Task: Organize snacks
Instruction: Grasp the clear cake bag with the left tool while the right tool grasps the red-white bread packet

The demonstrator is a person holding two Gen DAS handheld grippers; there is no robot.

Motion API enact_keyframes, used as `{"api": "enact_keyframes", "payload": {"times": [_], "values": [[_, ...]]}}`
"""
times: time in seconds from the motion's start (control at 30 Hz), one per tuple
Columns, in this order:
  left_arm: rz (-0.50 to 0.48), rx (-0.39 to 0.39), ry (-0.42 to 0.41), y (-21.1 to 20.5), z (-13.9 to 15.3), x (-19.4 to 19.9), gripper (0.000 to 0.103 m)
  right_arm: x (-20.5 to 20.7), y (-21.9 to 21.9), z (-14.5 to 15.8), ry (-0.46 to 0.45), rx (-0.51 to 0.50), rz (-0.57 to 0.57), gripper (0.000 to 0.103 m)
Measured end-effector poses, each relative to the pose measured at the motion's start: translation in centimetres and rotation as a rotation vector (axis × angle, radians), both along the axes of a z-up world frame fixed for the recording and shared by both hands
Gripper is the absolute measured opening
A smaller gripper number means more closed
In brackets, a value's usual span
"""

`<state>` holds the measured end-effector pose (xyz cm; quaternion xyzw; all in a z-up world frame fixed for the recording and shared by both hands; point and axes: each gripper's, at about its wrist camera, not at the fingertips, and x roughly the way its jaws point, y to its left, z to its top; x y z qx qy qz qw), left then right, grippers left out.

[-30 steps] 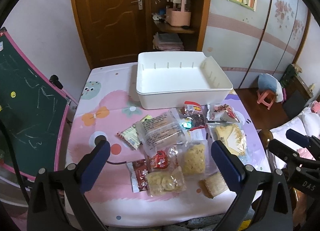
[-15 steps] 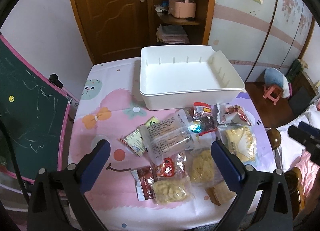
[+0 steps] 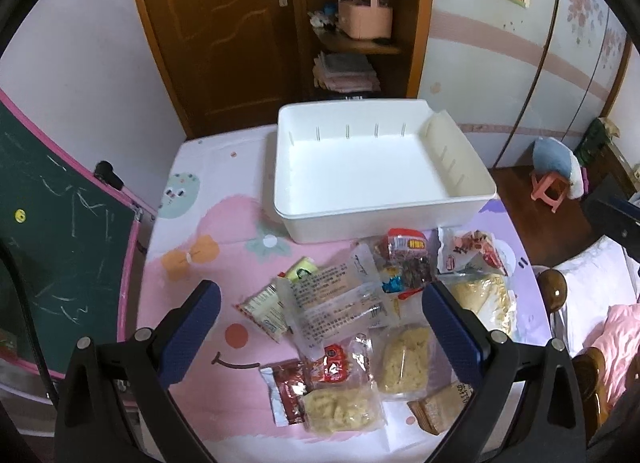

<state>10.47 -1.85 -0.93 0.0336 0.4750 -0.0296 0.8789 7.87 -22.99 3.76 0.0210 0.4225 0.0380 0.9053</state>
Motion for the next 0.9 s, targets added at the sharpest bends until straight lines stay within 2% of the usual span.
{"api": "enact_keyframes", "payload": {"times": [0.23, 0.43, 0.63, 0.73, 0.9], "values": [[-0.005, -0.018, 0.132, -0.2, -5.1, 2.7, 0.101, 4.5, -0.6, -4.8, 0.127, 0.047, -0.003, 0.075], [0.008, -0.12, 0.305, 0.5, -11.1, 5.0, 0.1, 8.9, -2.3, -11.1, 0.292, 0.107, -0.067, 0.075], [0.009, -0.139, 0.369, 0.1, -14.9, 5.9, 0.1, 11.5, -3.4, -17.2, 0.433, 0.154, -0.126, 0.075], [0.027, -0.149, 0.394, 0.0, -16.2, 6.5, 0.1, 12.0, -3.1, -18.8, 0.463, 0.176, -0.124, 0.075], [0.052, -0.144, 0.372, -0.3, -16.8, 7.3, 0.102, 12.5, -1.8, -19.9, 0.466, 0.142, -0.103, 0.076]]}}
